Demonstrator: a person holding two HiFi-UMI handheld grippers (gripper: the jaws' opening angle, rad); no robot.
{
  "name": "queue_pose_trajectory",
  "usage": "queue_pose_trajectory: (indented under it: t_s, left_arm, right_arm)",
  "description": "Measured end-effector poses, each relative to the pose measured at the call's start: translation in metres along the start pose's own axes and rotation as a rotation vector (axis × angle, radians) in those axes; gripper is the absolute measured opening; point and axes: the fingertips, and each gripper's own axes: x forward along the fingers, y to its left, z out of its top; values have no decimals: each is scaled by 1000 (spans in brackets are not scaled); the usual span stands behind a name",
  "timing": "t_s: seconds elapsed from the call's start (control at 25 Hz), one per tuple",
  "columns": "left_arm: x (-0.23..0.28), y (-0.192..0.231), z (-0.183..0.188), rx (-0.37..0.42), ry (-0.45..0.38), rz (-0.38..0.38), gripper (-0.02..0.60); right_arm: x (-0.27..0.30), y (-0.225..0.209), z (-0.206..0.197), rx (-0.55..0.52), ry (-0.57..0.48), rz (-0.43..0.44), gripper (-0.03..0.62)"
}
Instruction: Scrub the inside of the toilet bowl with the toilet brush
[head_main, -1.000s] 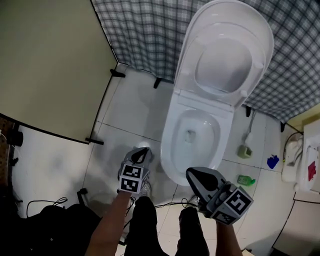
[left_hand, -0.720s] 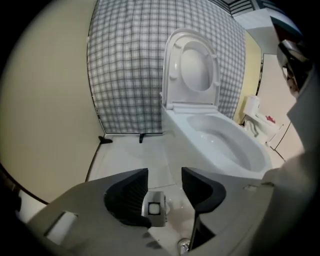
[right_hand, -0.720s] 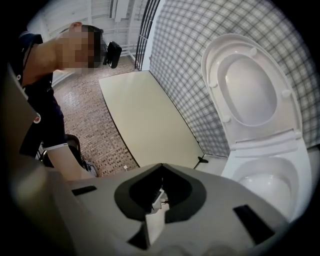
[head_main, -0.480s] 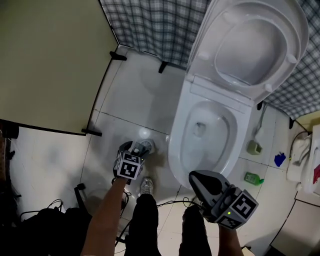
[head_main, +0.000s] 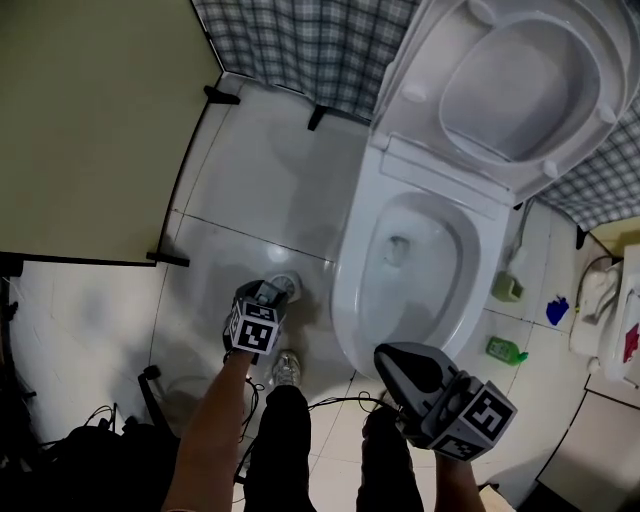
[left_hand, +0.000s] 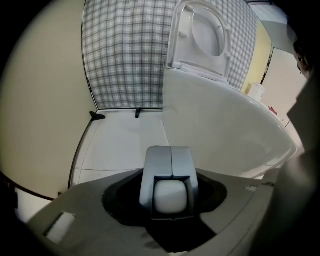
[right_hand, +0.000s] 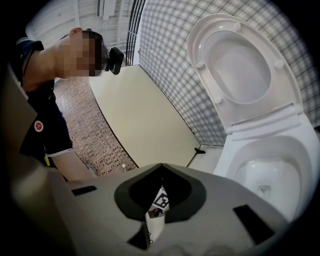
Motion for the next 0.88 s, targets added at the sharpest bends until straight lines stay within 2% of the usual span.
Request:
queue_pose_trajectory:
  t_s: [0.12, 0.24, 0.48, 0.64, 0.88]
  left_arm:
    - [-5, 2, -6, 6, 46, 1, 235]
    - [-25, 8, -6, -46, 68, 11, 232]
    - [-116, 1, 23, -50, 27, -4, 229]
    - [-190, 1, 72, -87, -81, -19, 225]
    - [-302, -30, 151, -54, -258, -41, 225]
  right_arm:
    - [-3, -1, -3, 11, 1, -10, 0]
    - [-12, 6, 6, 14, -8, -17, 0]
    - [-43, 32, 46, 5, -44, -23, 0]
    - [-71, 44, 73, -15, -91, -47, 0]
    - [-115, 63, 113, -24, -143, -85, 0]
